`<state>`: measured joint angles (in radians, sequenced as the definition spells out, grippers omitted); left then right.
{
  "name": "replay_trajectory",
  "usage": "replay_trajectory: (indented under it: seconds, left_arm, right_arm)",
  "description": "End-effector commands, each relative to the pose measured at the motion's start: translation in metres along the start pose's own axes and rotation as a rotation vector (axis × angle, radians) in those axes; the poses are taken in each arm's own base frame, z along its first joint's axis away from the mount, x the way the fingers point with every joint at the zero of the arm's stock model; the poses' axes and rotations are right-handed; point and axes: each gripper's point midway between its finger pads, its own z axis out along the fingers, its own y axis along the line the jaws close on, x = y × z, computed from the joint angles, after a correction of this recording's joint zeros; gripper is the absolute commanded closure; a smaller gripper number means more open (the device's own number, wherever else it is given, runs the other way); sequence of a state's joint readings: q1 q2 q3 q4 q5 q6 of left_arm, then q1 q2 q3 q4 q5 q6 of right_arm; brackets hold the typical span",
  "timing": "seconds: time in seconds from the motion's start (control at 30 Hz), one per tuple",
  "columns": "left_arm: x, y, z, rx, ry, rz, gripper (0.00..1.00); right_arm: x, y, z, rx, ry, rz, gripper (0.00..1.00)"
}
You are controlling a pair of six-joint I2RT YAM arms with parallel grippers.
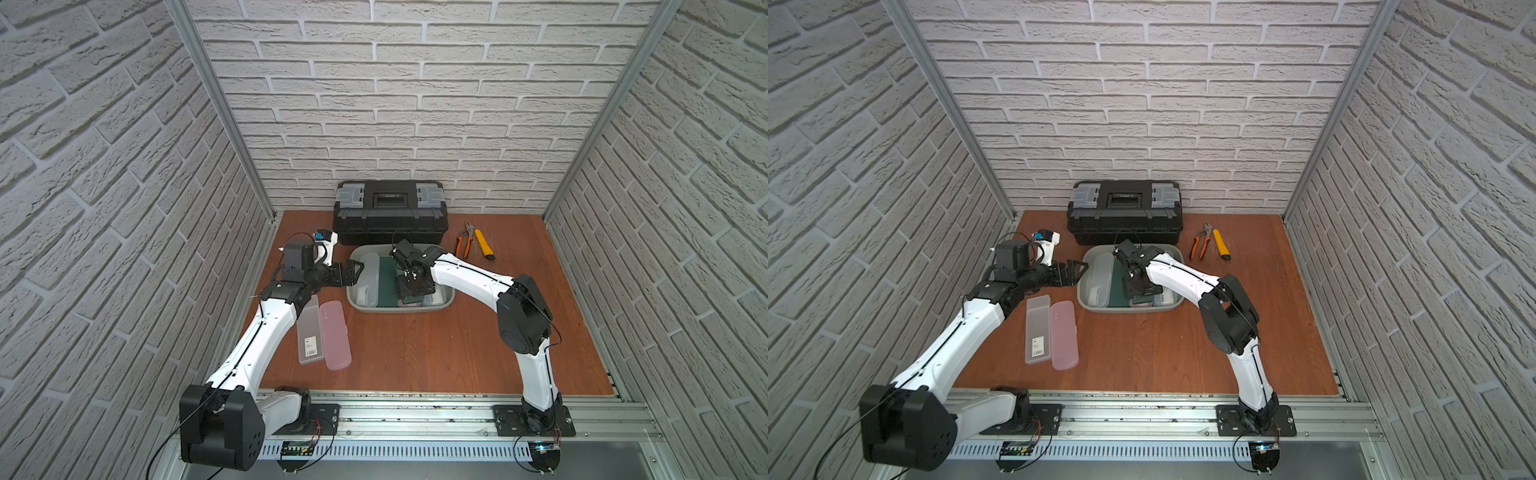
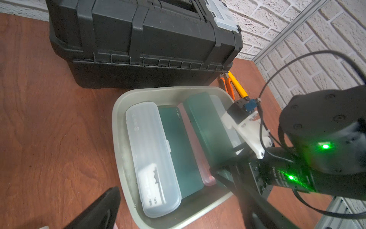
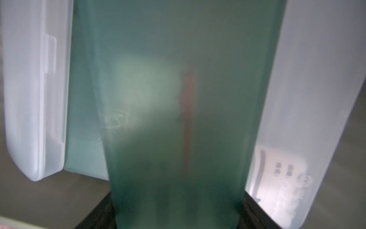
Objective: Put the pencil case into the storage box
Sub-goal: Place the pencil case at the storage box.
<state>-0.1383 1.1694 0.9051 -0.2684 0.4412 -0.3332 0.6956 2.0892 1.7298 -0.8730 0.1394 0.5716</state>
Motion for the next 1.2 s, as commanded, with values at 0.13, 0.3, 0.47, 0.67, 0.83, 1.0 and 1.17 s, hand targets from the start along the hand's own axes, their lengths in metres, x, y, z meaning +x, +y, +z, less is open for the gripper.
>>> replay_trajectory:
  seconds: [0.13, 0.3, 0.47, 0.67, 0.83, 1.0, 1.17]
  left_arm:
    - [-0.015, -0.001, -0.007, -0.015, -0.054, 0.037, 0.02]
    - [-0.014, 0.003, -0.006, -0.037, -0.046, 0.043, 0.02]
    - [-0.013, 0.005, -0.004, -0.044, -0.036, 0.044, 0.01]
    - [-0.014, 0.008, -0.006, -0.060, -0.038, 0.049, 0.02]
    - [-0.013, 0.009, -0.006, -0.067, -0.036, 0.054, 0.01]
    - [-0.011, 0.014, -0.006, -0.098, -0.025, 0.052, 0.01]
    - [0.002, 0.024, -0.008, -0.148, 0.008, -0.033, 0.02]
  right_arm:
    - [-0.019, -0.012, -0.006, 0.092, -0.066, 0.031, 0.52]
    - [-0.022, -0.011, 0.001, 0.106, -0.056, 0.033, 0.40]
    - [-0.024, -0.003, 0.003, 0.064, -0.058, 0.050, 0.25]
    - [-0.028, 0.000, -0.008, 0.038, -0.077, 0.044, 0.12]
    - [-0.041, -0.001, -0.032, 0.016, -0.145, 0.037, 0.12]
    - [-0.060, -0.005, -0.053, -0.004, -0.230, 0.011, 0.16]
    - [-0.066, -0.004, -0.049, -0.031, -0.210, -0.025, 0.28]
